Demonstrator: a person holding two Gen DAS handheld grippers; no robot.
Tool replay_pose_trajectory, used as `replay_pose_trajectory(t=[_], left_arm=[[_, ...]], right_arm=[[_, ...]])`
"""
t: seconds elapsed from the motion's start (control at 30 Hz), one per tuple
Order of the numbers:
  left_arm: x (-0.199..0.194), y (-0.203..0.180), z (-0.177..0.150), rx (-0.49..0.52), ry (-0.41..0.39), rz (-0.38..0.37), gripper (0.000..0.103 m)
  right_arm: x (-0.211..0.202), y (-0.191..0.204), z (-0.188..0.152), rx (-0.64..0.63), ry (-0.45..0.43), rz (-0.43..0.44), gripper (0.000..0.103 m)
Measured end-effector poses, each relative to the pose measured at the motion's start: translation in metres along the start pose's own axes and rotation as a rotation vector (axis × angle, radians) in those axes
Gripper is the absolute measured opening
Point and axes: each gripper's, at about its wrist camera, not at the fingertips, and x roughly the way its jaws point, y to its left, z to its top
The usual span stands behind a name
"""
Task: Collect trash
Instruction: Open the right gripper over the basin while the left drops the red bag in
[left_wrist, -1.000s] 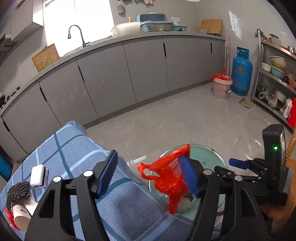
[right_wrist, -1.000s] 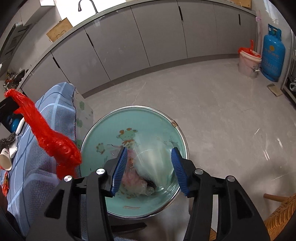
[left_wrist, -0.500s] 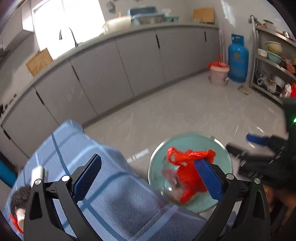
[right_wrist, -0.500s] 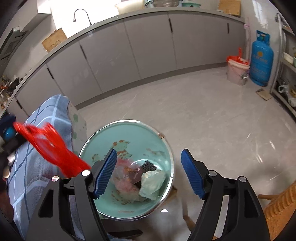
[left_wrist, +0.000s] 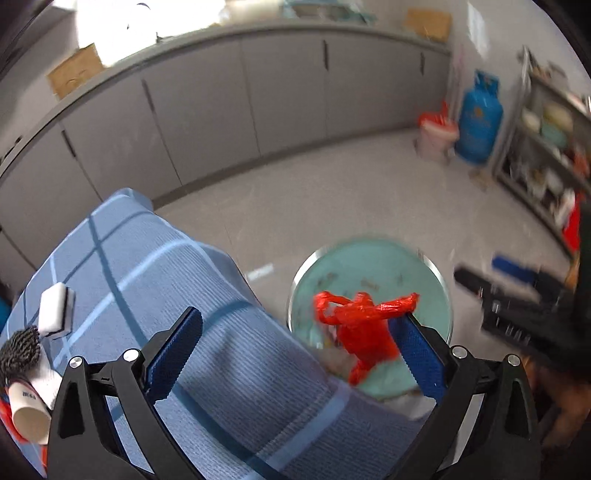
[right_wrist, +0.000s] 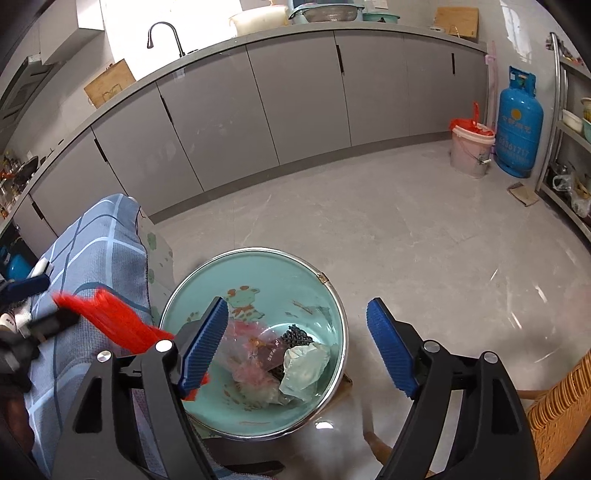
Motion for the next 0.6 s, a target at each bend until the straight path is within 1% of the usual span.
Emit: replay_pose_trajectory(t=[0.03, 0.07, 0.1, 0.13, 0.17, 0.2, 0.23, 0.27, 0.3, 0.33, 0.4, 0.43, 0.47, 0.5, 0.53, 0.6], left_arm=[[-0.002, 0.004, 0.003, -0.026, -0.005, -0.026, 0.099], [-0.001, 0.006, 0.005, -0.049, 0.016, -0.065, 0.099], [0.001, 0.004, 0.005, -0.054, 0.031, -0.070, 0.099], [0.002, -0.004, 0.004, 0.002, 0.024, 0.032, 0.099], [0.005, -0.017, 0.000, 0.096, 0.022, 0.133, 0.099], [0.013, -0.035, -0.007, 0.238, 0.053, 0.217, 0.099], [0.018, -0.044, -0.012, 0.283, 0.088, 0.208, 0.099], [0.020, -0.045, -0.015, 0.283, 0.116, 0.165, 0.099], [0.022, -0.042, -0.019, 0.248, 0.160, 0.085, 0.099], [0.022, -0.039, -0.020, 0.221, 0.174, 0.067, 0.099], [0.018, -0.031, -0.020, 0.192, 0.167, 0.087, 0.099], [0.014, -0.026, -0.018, 0.178, 0.150, 0.102, 0.099], [0.006, -0.019, -0.014, 0.147, 0.116, 0.117, 0.099], [-0.003, -0.013, -0.009, 0.117, 0.085, 0.108, 0.099], [-0.007, -0.006, -0.007, 0.100, 0.072, 0.094, 0.099], [-0.015, 0.005, -0.002, 0.051, 0.069, 0.065, 0.099]], right_arm=[[-0.001, 0.000, 0.000, -0.002, -0.001, -0.002, 0.077], [-0.002, 0.001, 0.000, -0.005, -0.003, -0.003, 0.078], [-0.002, 0.002, 0.001, -0.005, -0.005, -0.004, 0.078], [-0.003, 0.002, 0.001, -0.004, -0.008, -0.004, 0.078], [-0.004, 0.003, 0.001, -0.004, -0.010, -0.003, 0.078], [-0.006, 0.004, 0.002, -0.006, -0.013, -0.004, 0.078], [-0.007, 0.005, 0.002, -0.009, -0.018, -0.005, 0.078], [-0.008, 0.006, 0.002, -0.013, -0.020, -0.004, 0.078], [-0.009, 0.007, 0.003, -0.016, -0.022, -0.002, 0.078], [-0.010, 0.008, 0.003, -0.016, -0.025, -0.001, 0.078], [-0.010, 0.009, 0.004, -0.017, -0.027, 0.002, 0.078], [-0.010, 0.011, 0.004, -0.020, -0.027, 0.005, 0.078], [-0.010, 0.012, 0.004, -0.024, -0.028, 0.006, 0.078], [-0.011, 0.013, 0.005, -0.027, -0.029, 0.007, 0.078], [-0.011, 0.014, 0.005, -0.030, -0.029, 0.008, 0.078], [-0.012, 0.018, 0.006, -0.030, -0.031, 0.017, 0.078]])
